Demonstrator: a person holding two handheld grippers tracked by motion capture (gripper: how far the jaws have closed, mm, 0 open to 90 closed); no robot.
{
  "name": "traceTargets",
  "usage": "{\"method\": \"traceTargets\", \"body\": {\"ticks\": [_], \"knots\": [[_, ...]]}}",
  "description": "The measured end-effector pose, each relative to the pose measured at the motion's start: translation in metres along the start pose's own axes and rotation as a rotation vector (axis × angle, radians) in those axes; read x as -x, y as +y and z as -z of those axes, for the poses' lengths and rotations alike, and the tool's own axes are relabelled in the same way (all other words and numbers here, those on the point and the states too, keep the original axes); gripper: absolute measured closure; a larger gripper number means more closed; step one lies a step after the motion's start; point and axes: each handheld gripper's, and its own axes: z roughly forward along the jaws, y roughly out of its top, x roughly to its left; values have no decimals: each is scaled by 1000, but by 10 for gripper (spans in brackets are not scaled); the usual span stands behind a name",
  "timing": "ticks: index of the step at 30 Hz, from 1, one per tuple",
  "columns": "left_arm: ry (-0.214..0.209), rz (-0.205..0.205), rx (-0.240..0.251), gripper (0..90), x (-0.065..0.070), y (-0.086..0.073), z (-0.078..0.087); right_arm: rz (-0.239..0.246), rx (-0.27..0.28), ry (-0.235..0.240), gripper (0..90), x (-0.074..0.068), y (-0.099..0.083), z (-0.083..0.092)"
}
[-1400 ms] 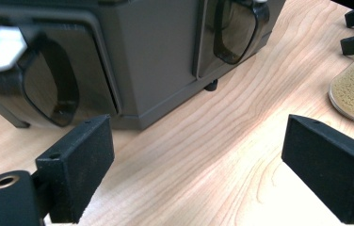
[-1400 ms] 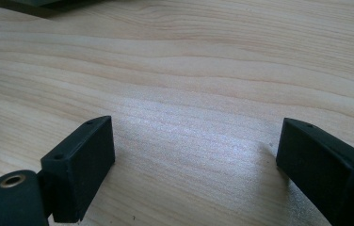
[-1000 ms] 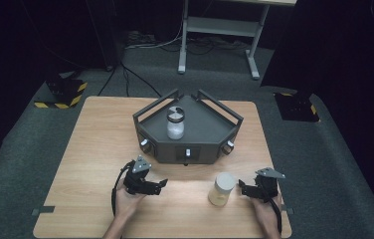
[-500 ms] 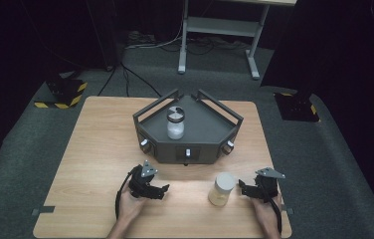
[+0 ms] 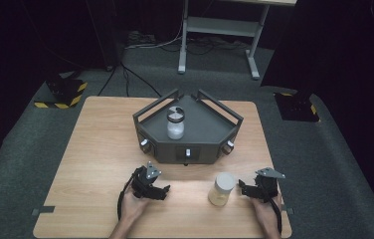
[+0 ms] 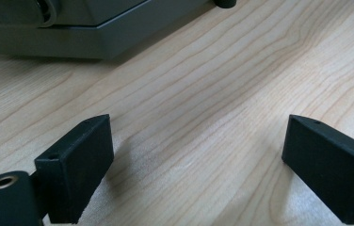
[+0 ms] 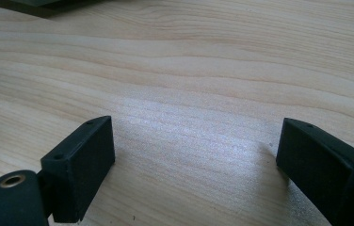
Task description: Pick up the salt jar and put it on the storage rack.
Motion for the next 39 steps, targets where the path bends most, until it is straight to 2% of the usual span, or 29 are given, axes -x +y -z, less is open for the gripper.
{"method": "traceTargets", "body": {"ticks": [4, 15, 39], "knots": [[3, 8, 10, 88, 1, -2, -2, -2, -1, 0, 117, 0, 0, 0], [13, 16, 1, 42, 6, 2, -5, 1, -4, -1, 109, -1, 1, 0], [14, 17, 2, 48, 6, 2, -5, -1, -2, 3, 116, 0, 0, 0]]}}
